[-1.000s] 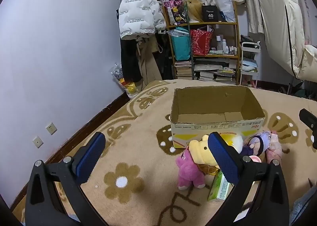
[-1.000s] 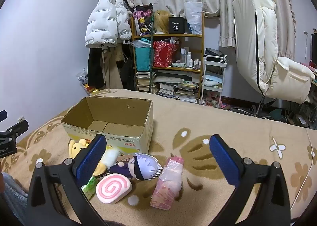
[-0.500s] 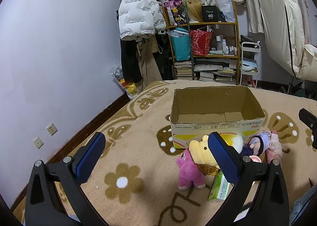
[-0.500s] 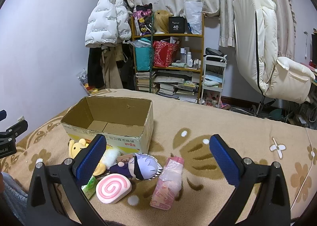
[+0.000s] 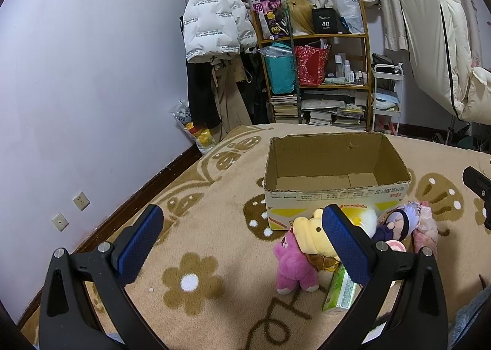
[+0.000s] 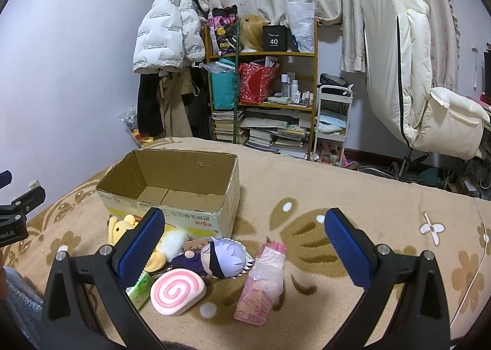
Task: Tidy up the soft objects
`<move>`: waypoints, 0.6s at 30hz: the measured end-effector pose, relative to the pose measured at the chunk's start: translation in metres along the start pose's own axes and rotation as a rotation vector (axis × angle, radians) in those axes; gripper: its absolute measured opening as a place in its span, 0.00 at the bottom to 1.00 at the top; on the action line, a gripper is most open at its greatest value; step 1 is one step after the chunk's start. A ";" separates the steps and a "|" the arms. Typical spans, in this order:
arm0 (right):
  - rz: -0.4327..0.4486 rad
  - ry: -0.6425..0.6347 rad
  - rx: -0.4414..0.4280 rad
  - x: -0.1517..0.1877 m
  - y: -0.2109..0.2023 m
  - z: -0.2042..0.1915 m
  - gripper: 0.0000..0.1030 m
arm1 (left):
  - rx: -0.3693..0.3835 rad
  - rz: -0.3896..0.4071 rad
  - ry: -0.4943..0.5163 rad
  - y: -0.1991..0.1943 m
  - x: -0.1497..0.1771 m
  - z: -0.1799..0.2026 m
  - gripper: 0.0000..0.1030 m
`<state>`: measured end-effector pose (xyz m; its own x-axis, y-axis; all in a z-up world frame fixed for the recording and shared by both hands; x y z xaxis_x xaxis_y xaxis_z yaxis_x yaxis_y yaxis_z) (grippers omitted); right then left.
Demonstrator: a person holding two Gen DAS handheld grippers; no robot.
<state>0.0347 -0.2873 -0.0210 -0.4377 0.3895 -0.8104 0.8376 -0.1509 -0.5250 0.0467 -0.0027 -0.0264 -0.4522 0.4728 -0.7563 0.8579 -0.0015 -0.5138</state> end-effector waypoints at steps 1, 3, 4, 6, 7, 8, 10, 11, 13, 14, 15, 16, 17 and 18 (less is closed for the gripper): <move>-0.001 0.001 -0.001 0.000 0.000 0.000 1.00 | 0.000 0.000 -0.001 0.000 0.000 0.000 0.99; 0.000 0.002 -0.001 0.000 0.000 0.000 1.00 | 0.000 0.000 -0.002 0.000 0.000 0.001 0.99; -0.001 0.002 -0.001 0.000 0.000 0.000 1.00 | 0.000 -0.001 -0.003 0.000 0.000 0.000 0.99; 0.000 0.003 0.000 0.000 0.000 0.001 1.00 | 0.000 -0.001 -0.002 0.000 0.000 0.000 0.99; -0.001 0.003 0.000 -0.001 0.000 0.001 1.00 | 0.001 -0.001 -0.001 0.000 0.000 0.001 0.99; -0.001 0.003 0.000 -0.001 0.000 0.002 1.00 | 0.001 0.000 0.000 0.000 0.000 0.001 0.99; 0.000 0.002 0.001 -0.001 0.000 0.003 1.00 | 0.002 0.000 0.001 0.000 0.001 0.000 0.99; 0.000 0.003 0.002 0.001 0.001 0.000 1.00 | 0.002 0.000 0.000 0.001 0.001 0.000 0.99; -0.001 0.003 0.001 0.001 0.001 -0.001 1.00 | 0.002 0.000 0.001 0.001 0.001 0.000 0.99; 0.000 0.003 0.003 0.001 0.001 0.000 1.00 | 0.002 -0.001 0.001 0.001 0.001 0.000 0.99; -0.001 0.003 0.002 0.001 0.001 -0.001 1.00 | 0.001 -0.001 0.000 0.001 0.001 0.000 0.99; -0.001 0.003 0.001 0.000 0.001 0.000 1.00 | 0.002 0.000 0.000 0.001 0.001 0.000 0.99; -0.001 0.002 0.003 0.000 0.001 0.000 1.00 | 0.002 -0.001 0.000 0.001 0.001 0.000 0.99; -0.001 0.002 0.003 0.000 0.001 -0.001 1.00 | 0.001 -0.001 0.000 0.001 0.001 0.000 0.99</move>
Point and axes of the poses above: each gripper's, at about its wrist camera, not at the fingertips, and y roughly the way its jaws point, z to its right, x to its underside, the point moved 6 cm from there along y, roughly the way its jaws point, and after that the axes turned 15 degrees about y, right-handed, at the moved point
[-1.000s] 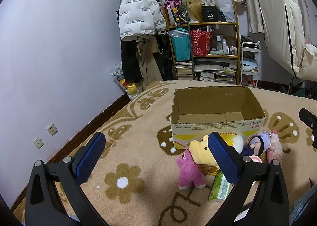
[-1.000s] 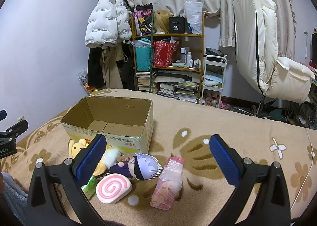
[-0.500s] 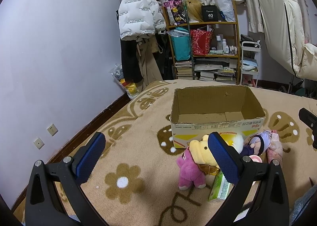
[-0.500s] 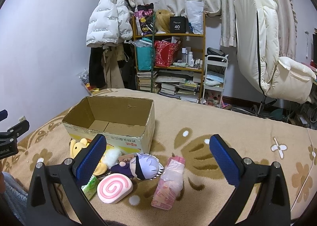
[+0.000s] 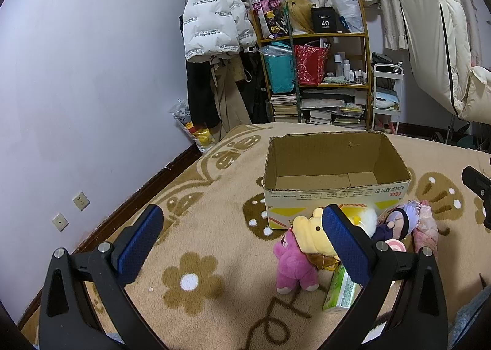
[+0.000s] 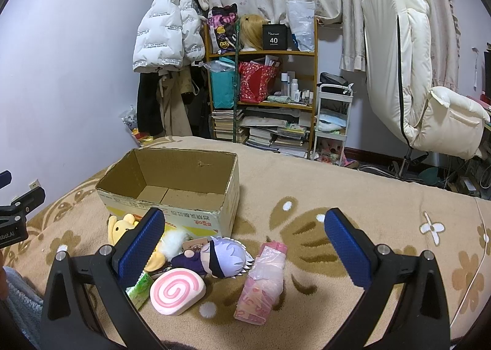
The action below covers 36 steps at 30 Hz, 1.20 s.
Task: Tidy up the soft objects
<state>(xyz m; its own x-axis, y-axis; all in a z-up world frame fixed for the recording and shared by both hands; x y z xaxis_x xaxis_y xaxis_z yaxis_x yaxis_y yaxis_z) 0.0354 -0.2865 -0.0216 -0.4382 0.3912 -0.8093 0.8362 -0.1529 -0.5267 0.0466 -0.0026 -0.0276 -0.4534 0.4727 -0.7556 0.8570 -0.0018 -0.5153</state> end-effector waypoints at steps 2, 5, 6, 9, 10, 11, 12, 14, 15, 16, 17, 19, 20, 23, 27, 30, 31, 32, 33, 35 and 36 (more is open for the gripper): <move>-0.001 0.001 0.000 -0.001 0.000 0.001 1.00 | 0.003 -0.001 0.000 0.000 0.000 0.000 0.99; -0.001 0.001 -0.001 -0.001 -0.001 0.000 1.00 | 0.002 0.000 0.001 0.000 0.000 0.000 0.99; -0.001 0.001 -0.001 -0.001 -0.001 0.000 1.00 | 0.001 0.000 0.001 0.000 0.000 0.000 0.99; -0.001 0.002 0.000 -0.001 0.000 -0.001 1.00 | 0.001 0.000 0.003 0.001 0.001 0.000 0.99; -0.002 0.001 0.000 -0.001 0.000 0.000 1.00 | 0.003 0.000 0.003 0.001 0.001 0.000 0.99; -0.002 0.001 0.000 -0.001 -0.001 0.000 1.00 | 0.002 0.000 0.002 0.001 0.000 0.001 0.99; -0.001 0.001 0.000 -0.001 -0.001 0.000 1.00 | 0.001 0.000 0.003 0.001 0.000 0.001 0.99; -0.002 0.001 -0.001 -0.002 -0.001 0.000 1.00 | 0.002 -0.001 0.003 0.001 0.000 0.001 0.99; -0.002 0.001 0.000 -0.001 -0.001 0.000 1.00 | 0.002 -0.001 0.003 0.001 0.000 0.001 0.99; -0.002 0.001 0.000 -0.001 0.000 0.000 1.00 | 0.001 -0.001 0.003 0.000 0.000 0.001 0.99; -0.002 0.001 0.000 -0.002 -0.001 0.001 1.00 | 0.001 0.000 0.003 0.001 0.000 0.001 0.99; -0.002 0.001 0.000 -0.002 -0.001 0.001 1.00 | 0.001 -0.001 0.004 0.001 0.000 0.001 0.99; -0.002 0.001 0.000 -0.002 -0.001 0.001 1.00 | 0.000 -0.001 0.004 0.001 0.000 0.001 0.99; -0.002 0.001 0.001 -0.002 -0.001 0.001 1.00 | 0.000 0.000 0.003 0.001 0.000 0.001 0.99; -0.004 0.001 0.001 -0.003 -0.001 0.000 1.00 | 0.000 -0.001 0.004 0.001 0.000 0.002 0.99; -0.003 0.001 0.001 -0.003 -0.001 0.000 1.00 | 0.000 -0.001 0.005 0.001 0.000 0.002 0.99; -0.004 0.001 0.001 -0.003 -0.001 0.000 1.00 | -0.001 -0.001 0.005 0.000 0.000 0.002 0.99; -0.004 0.001 0.001 -0.003 -0.002 0.000 1.00 | -0.001 0.000 0.005 0.001 0.000 0.002 0.99; -0.004 0.001 0.001 -0.003 -0.001 0.000 1.00 | 0.000 -0.001 0.005 0.001 0.000 0.002 0.99; -0.005 0.001 0.001 -0.003 -0.002 0.000 1.00 | 0.000 -0.002 0.005 0.001 0.000 0.002 0.99; -0.005 0.001 0.002 -0.003 -0.002 0.000 1.00 | 0.001 -0.005 0.006 0.001 0.001 0.002 0.99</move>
Point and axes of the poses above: each gripper's, at about its wrist camera, not at the fingertips, and y roughly the way its jaws point, z to its right, x to its underside, the point moved 6 cm from there along y, roughly the way its jaws point, and after that the axes turned 15 degrees about y, right-handed, at the moved point
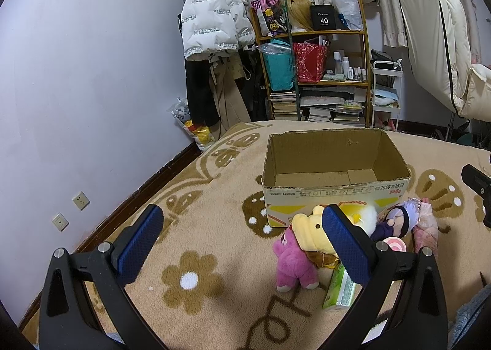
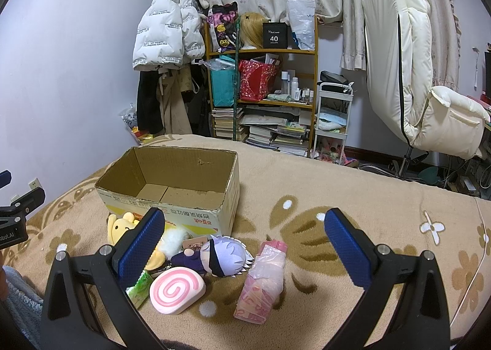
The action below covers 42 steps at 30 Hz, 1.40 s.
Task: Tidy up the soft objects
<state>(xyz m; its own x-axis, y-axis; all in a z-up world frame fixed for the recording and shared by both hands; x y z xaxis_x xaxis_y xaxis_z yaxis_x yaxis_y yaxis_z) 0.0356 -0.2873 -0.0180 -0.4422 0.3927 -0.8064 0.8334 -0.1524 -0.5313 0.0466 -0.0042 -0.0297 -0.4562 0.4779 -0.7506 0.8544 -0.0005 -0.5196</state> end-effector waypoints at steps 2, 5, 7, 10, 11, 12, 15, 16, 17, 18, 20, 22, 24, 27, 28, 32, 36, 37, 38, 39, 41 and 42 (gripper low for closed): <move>-0.004 -0.001 -0.002 -0.001 -0.001 0.000 1.00 | 0.008 -0.007 0.004 0.005 0.006 0.002 0.99; -0.022 0.007 -0.012 0.008 0.005 -0.002 1.00 | 0.028 -0.023 0.009 0.009 0.009 0.006 0.99; -0.037 0.017 -0.016 0.014 0.007 -0.001 1.00 | 0.047 -0.039 0.022 0.012 0.011 0.010 0.99; -0.051 0.027 -0.008 0.017 0.016 0.005 1.00 | 0.073 -0.065 0.042 0.017 0.012 0.019 0.99; -0.058 0.031 -0.005 0.017 0.018 0.006 1.00 | 0.080 -0.072 0.048 0.018 0.011 0.021 0.99; -0.065 0.036 -0.001 0.019 0.019 0.007 1.00 | 0.092 -0.082 0.060 0.021 0.010 0.025 0.99; -0.105 0.055 0.005 0.018 0.025 0.008 1.00 | 0.097 -0.102 0.084 0.026 0.009 0.031 0.99; -0.121 0.062 0.009 0.017 0.028 0.009 1.00 | 0.097 -0.107 0.083 0.027 0.007 0.031 0.99; -0.138 0.070 0.010 0.016 0.031 0.010 1.00 | 0.107 -0.112 0.081 0.029 0.006 0.031 0.99; -0.153 0.080 0.008 0.017 0.034 0.011 1.00 | 0.115 -0.115 0.079 0.031 0.003 0.032 0.99; -0.181 0.106 0.003 0.017 0.040 0.014 1.00 | 0.117 -0.122 0.070 0.035 -0.001 0.033 0.99; -0.211 0.120 0.011 0.018 0.049 0.017 1.00 | 0.136 -0.135 0.061 0.041 -0.005 0.035 0.99; -0.241 0.132 0.024 0.021 0.057 0.020 1.00 | 0.150 -0.149 0.053 0.046 -0.006 0.038 0.99; -0.288 0.162 0.040 0.026 0.070 0.026 1.00 | 0.173 -0.174 0.063 0.056 -0.005 0.049 0.99; -0.302 0.169 0.047 0.028 0.074 0.029 1.00 | 0.185 -0.185 0.072 0.060 -0.004 0.055 0.99; -0.354 0.205 0.081 0.036 0.087 0.041 1.00 | 0.220 -0.226 0.097 0.071 0.002 0.071 0.99; -0.425 0.236 0.117 0.049 0.101 0.052 0.90 | 0.265 -0.272 0.123 0.080 0.010 0.087 0.99; -0.441 0.242 0.124 0.052 0.105 0.054 0.89 | 0.275 -0.284 0.134 0.082 0.013 0.092 0.99; -0.458 0.246 0.131 0.055 0.108 0.056 0.87 | 0.282 -0.292 0.143 0.083 0.014 0.095 0.99; -0.473 0.250 0.136 0.058 0.112 0.058 0.84 | 0.287 -0.299 0.154 0.085 0.016 0.098 0.99; -0.498 0.254 0.146 0.064 0.118 0.061 0.82 | 0.294 -0.317 0.178 0.089 0.020 0.106 0.99; -0.510 0.257 0.151 0.067 0.120 0.063 0.82 | 0.300 -0.329 0.189 0.091 0.022 0.110 0.99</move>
Point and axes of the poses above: each gripper's, at about its wrist camera, not at the fingertips, and y roughly the way its jaws point, z to its right, x to its underside, the point moved 6 cm from there along y, roughly the way its jaws point, and after that the axes turned 15 degrees about y, right-handed, at the moved point
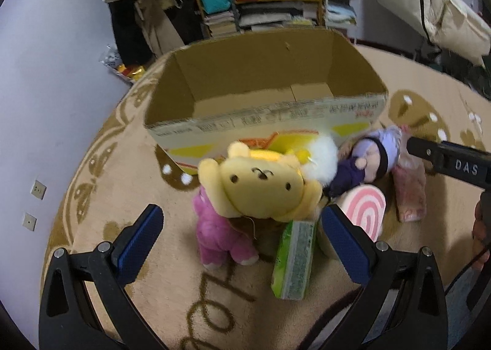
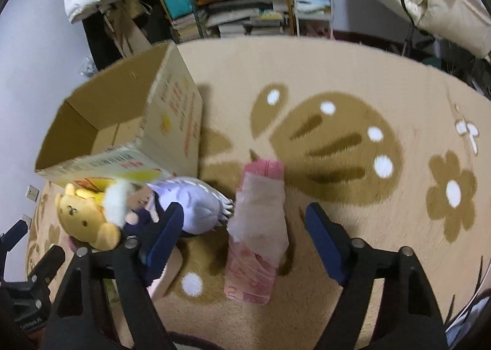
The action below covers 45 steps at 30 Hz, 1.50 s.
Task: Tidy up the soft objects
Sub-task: 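Grasp the green juice box with the left gripper while the right grasps the pink-wrapped bottle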
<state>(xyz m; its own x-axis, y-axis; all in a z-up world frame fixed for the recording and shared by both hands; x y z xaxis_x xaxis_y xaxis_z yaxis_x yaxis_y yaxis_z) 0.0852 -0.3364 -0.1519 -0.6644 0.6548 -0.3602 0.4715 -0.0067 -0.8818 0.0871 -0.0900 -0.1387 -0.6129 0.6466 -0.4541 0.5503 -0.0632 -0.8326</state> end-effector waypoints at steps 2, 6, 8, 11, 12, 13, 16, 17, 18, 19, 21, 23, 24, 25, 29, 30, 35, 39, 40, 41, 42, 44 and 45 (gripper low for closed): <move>-0.020 0.004 0.013 0.001 0.007 0.003 0.82 | 0.009 -0.019 0.010 0.006 0.001 0.004 0.99; -0.057 0.007 0.051 0.006 0.018 0.008 0.82 | 0.029 -0.063 0.030 0.018 0.004 0.010 0.99; -0.073 0.006 0.052 0.007 0.022 0.008 0.81 | 0.035 -0.079 0.042 0.023 0.006 0.013 0.99; -0.089 0.001 0.055 0.008 0.027 0.009 0.81 | 0.044 -0.104 0.048 0.030 0.009 0.016 0.99; -0.093 0.002 0.055 0.009 0.029 0.009 0.80 | 0.045 -0.110 0.048 0.032 0.010 0.017 0.99; -0.098 0.005 0.055 0.009 0.031 0.010 0.80 | 0.048 -0.118 0.050 0.035 0.011 0.018 0.99; -0.110 0.014 0.052 0.009 0.034 0.013 0.80 | 0.051 -0.137 0.056 0.040 0.013 0.020 0.99; -0.112 0.014 0.052 0.010 0.034 0.013 0.80 | 0.052 -0.143 0.057 0.041 0.014 0.020 0.99; -0.111 0.015 0.050 0.010 0.034 0.014 0.80 | 0.054 -0.149 0.059 0.043 0.015 0.021 0.99; -0.111 0.015 0.048 0.010 0.034 0.014 0.80 | 0.058 -0.152 0.061 0.044 0.015 0.022 0.99; -0.114 0.018 0.046 0.008 0.036 0.015 0.80 | 0.063 -0.155 0.065 0.045 0.015 0.023 0.99; -0.123 0.023 0.043 0.010 0.035 0.017 0.80 | 0.066 -0.160 0.072 0.047 0.015 0.025 0.99; -0.129 0.028 0.031 0.010 0.034 0.017 0.80 | 0.066 -0.164 0.075 0.048 0.014 0.027 0.99; -0.137 0.033 0.022 0.010 0.033 0.017 0.80 | 0.066 -0.168 0.078 0.049 0.015 0.028 0.99; -0.167 0.042 0.024 0.013 0.034 0.023 0.70 | 0.072 -0.181 0.077 0.052 0.018 0.029 0.99; -0.175 0.049 0.021 0.014 0.035 0.025 0.70 | 0.075 -0.181 0.076 0.053 0.019 0.028 0.99; -0.198 0.064 0.029 0.020 0.040 0.033 0.54 | 0.104 -0.191 0.076 0.053 0.021 0.031 0.91; -0.213 0.070 0.032 0.020 0.048 0.035 0.52 | 0.137 -0.210 0.051 0.057 0.024 0.033 0.81; -0.213 0.068 0.034 0.020 0.049 0.035 0.51 | 0.135 -0.208 0.051 0.057 0.023 0.032 0.79; -0.213 0.065 0.036 0.020 0.050 0.039 0.52 | 0.137 -0.207 0.051 0.056 0.023 0.033 0.78; -0.215 0.062 0.038 0.019 0.051 0.041 0.52 | 0.145 -0.205 0.049 0.055 0.023 0.034 0.73; -0.217 0.053 0.045 0.018 0.059 0.038 0.52 | 0.184 -0.204 0.042 0.054 0.024 0.037 0.60; -0.219 0.049 0.047 0.019 0.061 0.037 0.54 | 0.202 -0.209 0.039 0.054 0.024 0.040 0.53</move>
<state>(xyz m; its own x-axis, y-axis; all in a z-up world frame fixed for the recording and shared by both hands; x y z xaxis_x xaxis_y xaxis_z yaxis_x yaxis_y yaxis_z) 0.0801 -0.3527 -0.2241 -0.7185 0.6803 -0.1449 0.2913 0.1052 -0.9508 0.0791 -0.1079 -0.2072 -0.6770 0.6898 -0.2566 0.2876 -0.0729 -0.9550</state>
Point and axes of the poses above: each gripper's, at about its wrist camera, not at the fingertips, and y roughly the way its jaws point, z to its right, x to its underside, the point moved 6 cm from there along y, roughly the way its jaws point, and after that the axes turned 15 degrees about y, right-handed, at the moved point
